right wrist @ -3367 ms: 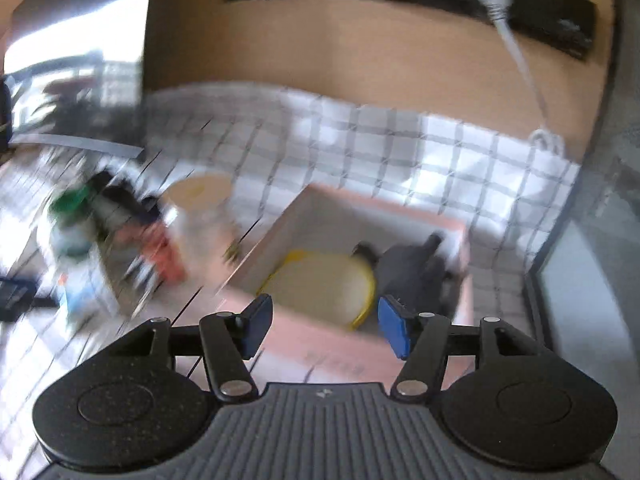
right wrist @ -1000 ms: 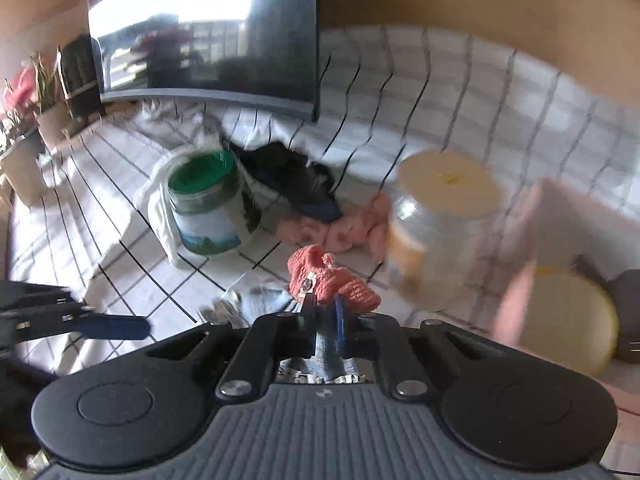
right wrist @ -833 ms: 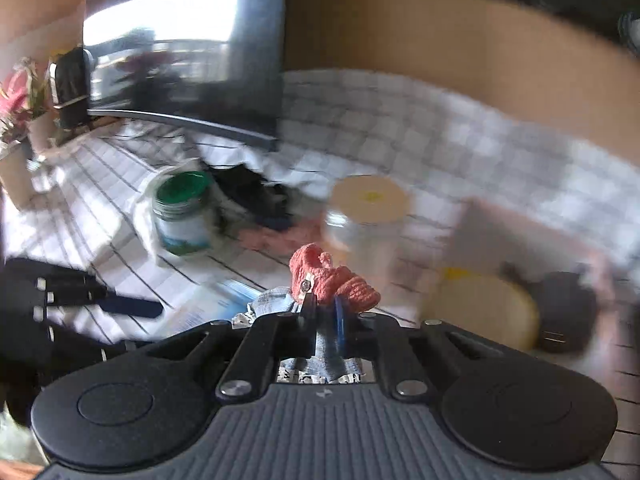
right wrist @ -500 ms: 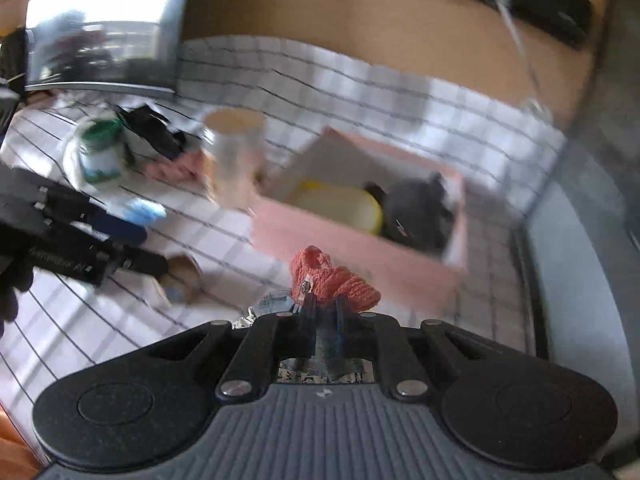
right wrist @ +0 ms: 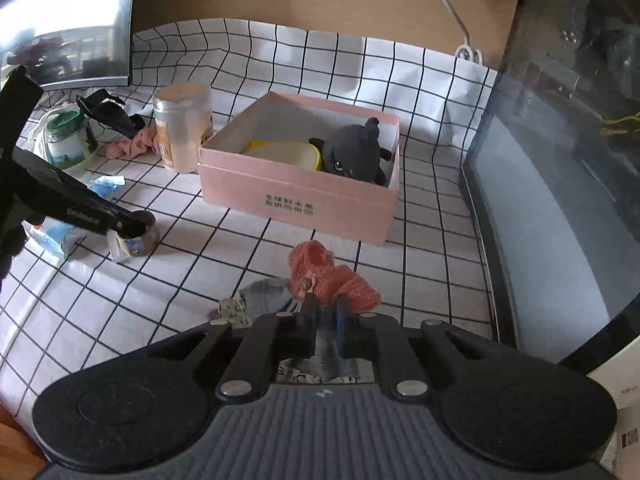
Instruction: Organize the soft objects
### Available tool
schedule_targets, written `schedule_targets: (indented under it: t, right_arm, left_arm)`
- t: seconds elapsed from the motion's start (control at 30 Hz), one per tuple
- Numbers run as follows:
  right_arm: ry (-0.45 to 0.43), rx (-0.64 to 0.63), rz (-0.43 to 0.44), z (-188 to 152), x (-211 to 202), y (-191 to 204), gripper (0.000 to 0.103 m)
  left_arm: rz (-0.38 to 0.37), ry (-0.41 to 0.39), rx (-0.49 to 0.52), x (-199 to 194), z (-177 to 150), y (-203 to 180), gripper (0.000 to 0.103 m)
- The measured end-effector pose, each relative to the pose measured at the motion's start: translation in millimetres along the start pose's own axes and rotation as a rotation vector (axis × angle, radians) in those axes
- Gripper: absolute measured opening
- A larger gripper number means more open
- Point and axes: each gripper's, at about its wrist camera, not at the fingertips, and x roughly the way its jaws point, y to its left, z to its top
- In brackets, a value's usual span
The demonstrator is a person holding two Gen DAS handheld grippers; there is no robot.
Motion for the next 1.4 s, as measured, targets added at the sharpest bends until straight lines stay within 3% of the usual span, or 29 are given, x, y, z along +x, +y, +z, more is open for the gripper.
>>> schedule_targets:
  t: [0.17,0.43,0.67,0.9,1.0,1.07,1.13,1.23,1.3,1.4]
  right_arm:
    - [0.014,-0.026,0.019,0.3,-8.1,1.5,0.009]
    - [-0.028,-0.005,0.052,23.6,-26.4,-9.6,0.009]
    - [-0.17,0.013,0.059,65.9,-49.9,-24.6,0.009]
    - [-0.293,-0.02,-0.004,120.3,-40.6,-33.5,0.009]
    - [-0.282,0.001,-0.024,142.0,-18.4,-39.8,0.009]
    - [-0.259,0.033,-0.02,155.1,1.7,-44.2,0.009]
    - [-0.225,0.072,-0.005,163.8,22.7,-47.0,0.009]
    - [-0.171,0.12,0.019,170.1,54.5,-47.1,0.009]
    - [-0.13,0.136,0.039,170.6,75.4,-43.0,0.009]
    - [-0.06,0.143,0.077,173.3,110.3,-36.7,0.009]
  left_arm:
    - [0.002,-0.016,0.014,-9.9,-7.6,-12.5,0.012]
    - [-0.11,-0.104,0.048,-33.8,-9.5,-42.7,0.009]
    - [-0.143,-0.261,0.048,-60.8,28.8,-56.2,0.009]
    - [-0.114,-0.377,0.047,-51.4,102.8,-53.7,0.009]
    - [-0.161,-0.405,0.028,-29.3,137.6,-47.6,0.012]
    - [-0.181,-0.349,0.002,-4.5,157.9,-42.2,0.015]
    - [-0.135,-0.307,-0.003,15.9,171.1,-43.2,0.015]
    - [-0.065,-0.321,-0.067,20.5,171.9,-35.4,0.015]
    - [-0.087,-0.331,-0.131,13.0,169.7,-23.1,0.015]
    - [-0.087,-0.354,-0.15,-1.2,163.0,-8.8,0.015]
